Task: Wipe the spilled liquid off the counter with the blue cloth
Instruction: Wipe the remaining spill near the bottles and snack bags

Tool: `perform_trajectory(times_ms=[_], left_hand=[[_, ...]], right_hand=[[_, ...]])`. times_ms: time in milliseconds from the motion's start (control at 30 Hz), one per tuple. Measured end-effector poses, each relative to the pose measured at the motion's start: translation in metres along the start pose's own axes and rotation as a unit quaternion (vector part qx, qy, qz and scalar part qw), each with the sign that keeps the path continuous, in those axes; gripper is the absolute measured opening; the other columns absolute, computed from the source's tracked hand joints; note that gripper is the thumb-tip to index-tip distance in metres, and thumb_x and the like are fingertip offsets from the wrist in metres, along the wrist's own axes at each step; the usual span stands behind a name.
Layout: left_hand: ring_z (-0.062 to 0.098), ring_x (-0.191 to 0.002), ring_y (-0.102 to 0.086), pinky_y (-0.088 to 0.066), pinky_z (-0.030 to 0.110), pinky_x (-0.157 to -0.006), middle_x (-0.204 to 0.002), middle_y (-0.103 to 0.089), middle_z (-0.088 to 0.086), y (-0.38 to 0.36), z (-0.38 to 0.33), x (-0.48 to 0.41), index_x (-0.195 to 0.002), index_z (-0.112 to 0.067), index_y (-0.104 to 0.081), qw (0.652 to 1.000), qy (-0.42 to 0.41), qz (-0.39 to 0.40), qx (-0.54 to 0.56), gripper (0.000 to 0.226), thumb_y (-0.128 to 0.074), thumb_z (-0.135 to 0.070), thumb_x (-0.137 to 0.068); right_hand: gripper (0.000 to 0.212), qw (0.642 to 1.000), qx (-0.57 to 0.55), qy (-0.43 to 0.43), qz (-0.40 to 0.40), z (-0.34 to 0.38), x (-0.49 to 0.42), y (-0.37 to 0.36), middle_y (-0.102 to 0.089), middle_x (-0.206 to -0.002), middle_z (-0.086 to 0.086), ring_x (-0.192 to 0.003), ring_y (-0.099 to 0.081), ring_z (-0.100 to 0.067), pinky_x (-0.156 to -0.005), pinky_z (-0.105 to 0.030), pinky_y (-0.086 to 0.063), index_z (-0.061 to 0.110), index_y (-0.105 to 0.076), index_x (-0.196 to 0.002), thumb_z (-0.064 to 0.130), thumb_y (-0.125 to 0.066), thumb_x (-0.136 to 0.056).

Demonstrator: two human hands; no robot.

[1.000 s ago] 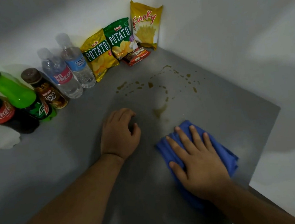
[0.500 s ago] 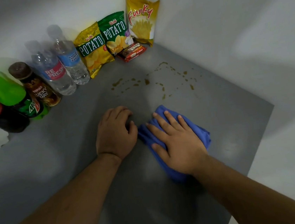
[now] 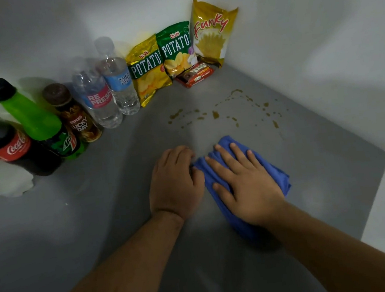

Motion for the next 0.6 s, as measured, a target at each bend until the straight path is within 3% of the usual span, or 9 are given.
perform_trajectory(times_ms=[100,233,367,500,600], left_hand=[[0.030,-0.117,-0.058,-0.047,0.044,-0.106,-0.125,-0.066,0.009,0.002,0.001,0.000,-0.116,-0.008,-0.065,1.000,0.002,-0.004,0.012,0.042,-0.041,-0.026,-0.086],[0.033,-0.118,-0.058,-0.047,0.047,-0.105,-0.125,-0.065,0.011,0.000,0.001,-0.001,-0.118,-0.008,-0.065,1.000,0.003,0.004,0.005,0.040,-0.048,-0.021,-0.085],[0.030,-0.120,-0.057,-0.044,0.045,-0.109,-0.127,-0.064,0.008,0.001,0.000,-0.001,-0.121,-0.011,-0.063,1.000,0.009,-0.001,0.010,0.042,-0.049,-0.025,-0.084],[0.021,-0.121,-0.055,-0.042,0.036,-0.112,-0.129,-0.063,0.004,0.006,0.002,-0.003,-0.120,-0.013,-0.062,0.998,0.019,-0.012,0.061,0.040,-0.047,-0.025,-0.086],[0.017,-0.123,-0.053,-0.033,0.017,-0.110,-0.131,-0.063,0.001,0.013,0.008,-0.002,-0.119,-0.013,-0.064,0.994,0.030,-0.012,0.104,0.036,-0.053,-0.021,-0.085]], right_hand=[[0.061,1.000,-0.014,0.027,0.006,-0.022,0.018,0.002,-0.007,-0.175,0.012,-0.162,0.004,-0.018,-0.130,-0.049,-0.002,0.049,-0.009,-0.164,0.066,-0.018,-0.106],[0.068,0.998,0.000,-0.057,-0.002,-0.047,-0.011,0.013,-0.005,-0.175,0.009,-0.162,0.005,-0.020,-0.131,-0.053,-0.003,0.044,-0.011,-0.165,0.070,-0.012,-0.102],[0.074,0.995,0.006,-0.097,-0.007,-0.022,-0.058,0.013,0.000,-0.176,0.001,-0.161,0.008,-0.027,-0.130,-0.052,0.004,0.039,-0.005,-0.166,0.069,-0.003,-0.098],[0.069,1.000,0.010,-0.006,-0.003,0.004,-0.046,0.007,-0.003,-0.176,0.003,-0.162,0.007,-0.026,-0.129,-0.048,0.007,0.038,-0.009,-0.166,0.066,-0.011,-0.103],[0.064,0.997,-0.003,0.071,0.013,-0.005,-0.030,0.007,-0.008,-0.175,0.007,-0.162,0.003,-0.022,-0.130,-0.047,0.002,0.042,-0.014,-0.165,0.064,-0.020,-0.105]])
Point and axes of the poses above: each hand's wrist, its own x-axis away from the middle knuckle, its own y-axis out of the back of the hand, z = x × y, the point moved 7 cm from there along -x, towards the middle knuckle
